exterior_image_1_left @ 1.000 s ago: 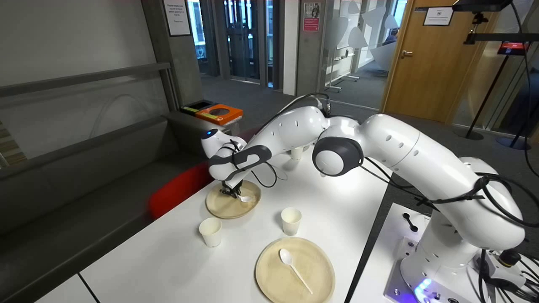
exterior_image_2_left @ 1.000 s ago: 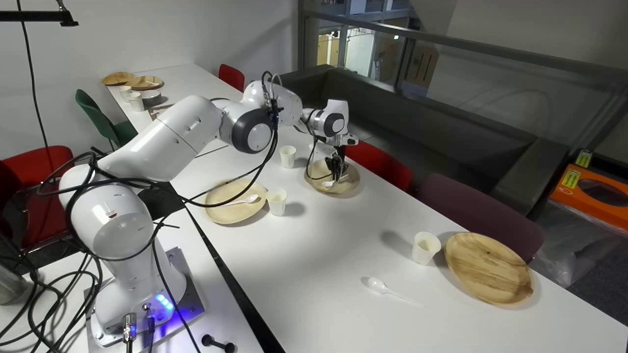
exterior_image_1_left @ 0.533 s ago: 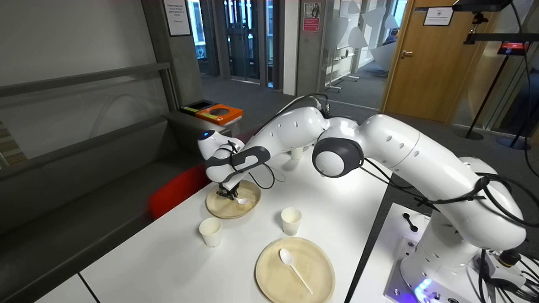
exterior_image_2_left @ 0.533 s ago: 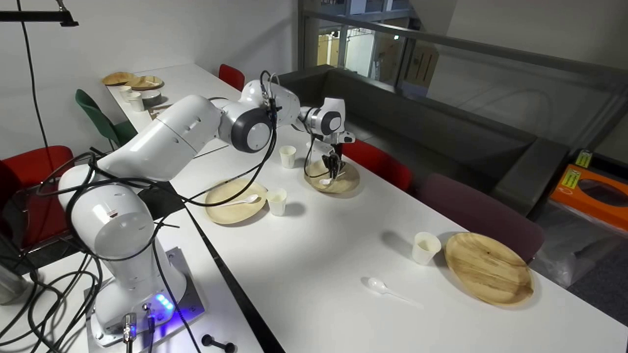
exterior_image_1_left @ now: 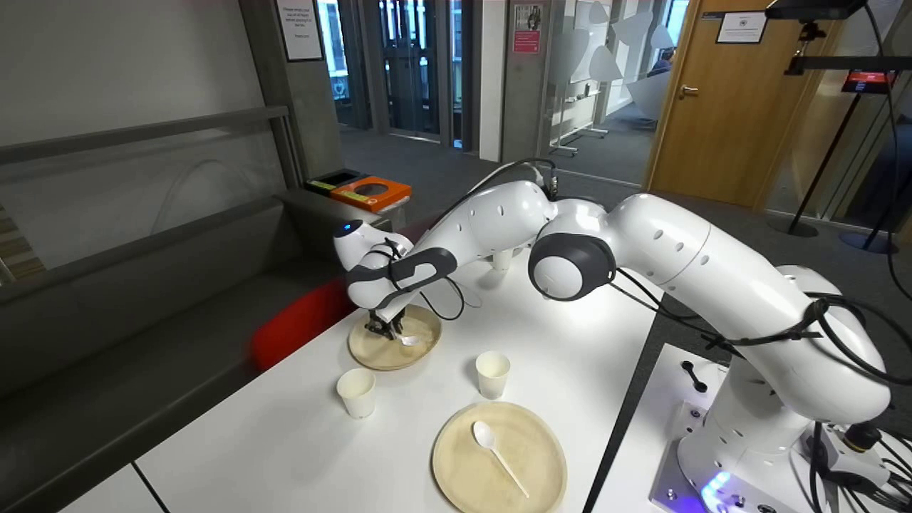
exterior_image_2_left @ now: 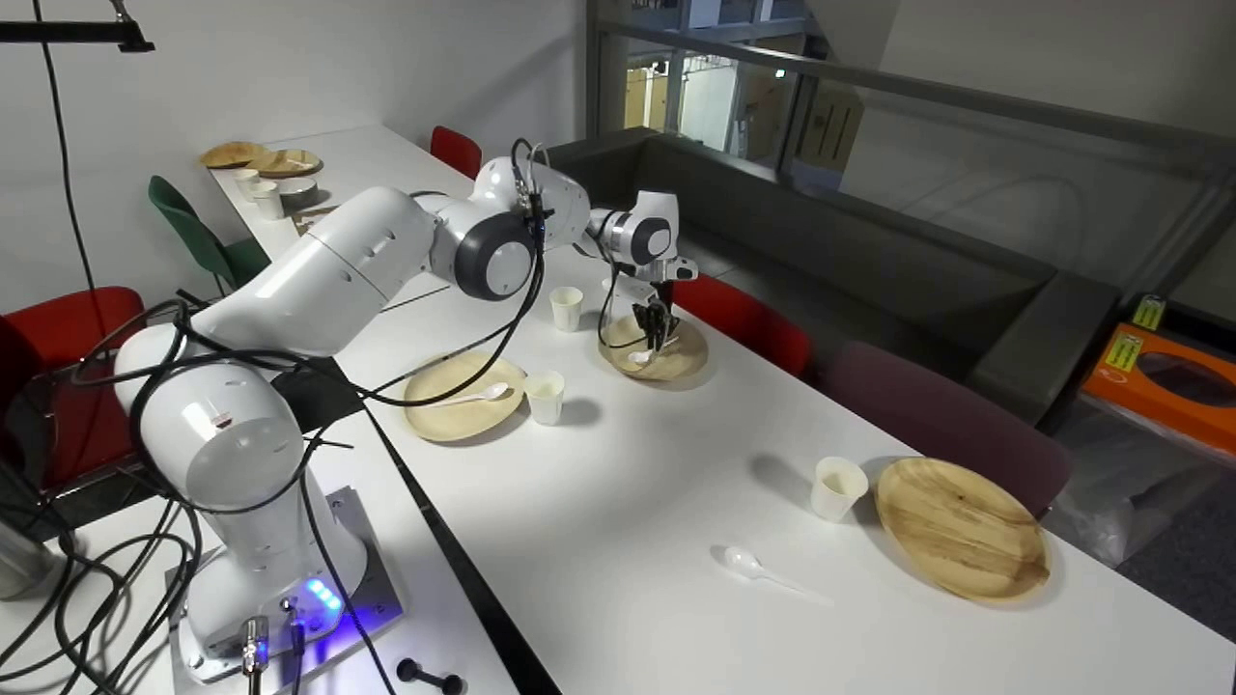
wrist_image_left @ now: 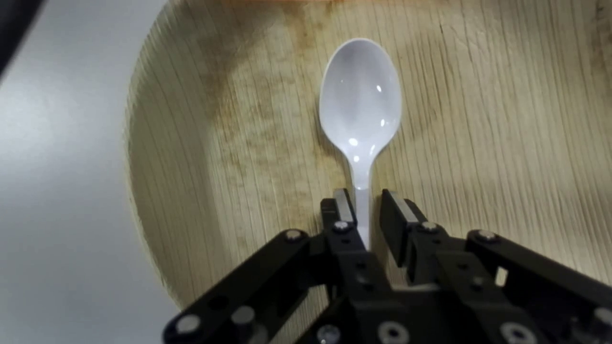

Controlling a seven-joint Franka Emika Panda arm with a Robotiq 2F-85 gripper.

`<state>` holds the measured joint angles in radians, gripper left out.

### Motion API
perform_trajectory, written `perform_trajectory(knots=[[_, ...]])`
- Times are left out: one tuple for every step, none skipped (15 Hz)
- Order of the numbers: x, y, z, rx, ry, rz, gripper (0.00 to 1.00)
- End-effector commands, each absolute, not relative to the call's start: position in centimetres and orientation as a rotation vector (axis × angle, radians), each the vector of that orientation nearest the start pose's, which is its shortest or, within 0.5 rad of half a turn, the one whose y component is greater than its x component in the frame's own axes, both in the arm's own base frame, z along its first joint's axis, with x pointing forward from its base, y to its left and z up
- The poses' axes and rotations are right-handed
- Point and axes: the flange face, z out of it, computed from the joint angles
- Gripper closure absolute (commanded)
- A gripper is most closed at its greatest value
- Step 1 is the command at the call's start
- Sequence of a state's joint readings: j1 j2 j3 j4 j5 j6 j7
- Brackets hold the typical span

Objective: Put one spoon on the left plate

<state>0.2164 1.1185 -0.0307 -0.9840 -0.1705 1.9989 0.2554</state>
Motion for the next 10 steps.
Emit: perform_trajectory(knots=[[75.9, 14.0, 17.4, -3.322, -0.067, 0.135, 0.6], [75.8, 13.7, 18.4, -3.332, -0.048, 0.093, 0.46], [75.7, 13.6, 19.6, -3.329, -0.037, 0.058, 0.38], [75.7, 13.6, 20.8, -3.333, -0.024, 0.012, 0.31], [75.6, 13.6, 22.7, -3.339, -0.007, -0.048, 0.25], [75.4, 13.9, 24.7, -3.333, -0.008, -0.115, 0.16], [75.4, 14.2, 26.3, -3.323, -0.007, -0.183, 0.1], [75.3, 14.4, 28.2, -3.319, 0.005, -0.252, 0.02], [75.0, 14.8, 30.0, -3.312, 0.017, -0.302, 0.0], [74.5, 14.9, 31.8, -3.312, 0.057, -0.352, 0.0]])
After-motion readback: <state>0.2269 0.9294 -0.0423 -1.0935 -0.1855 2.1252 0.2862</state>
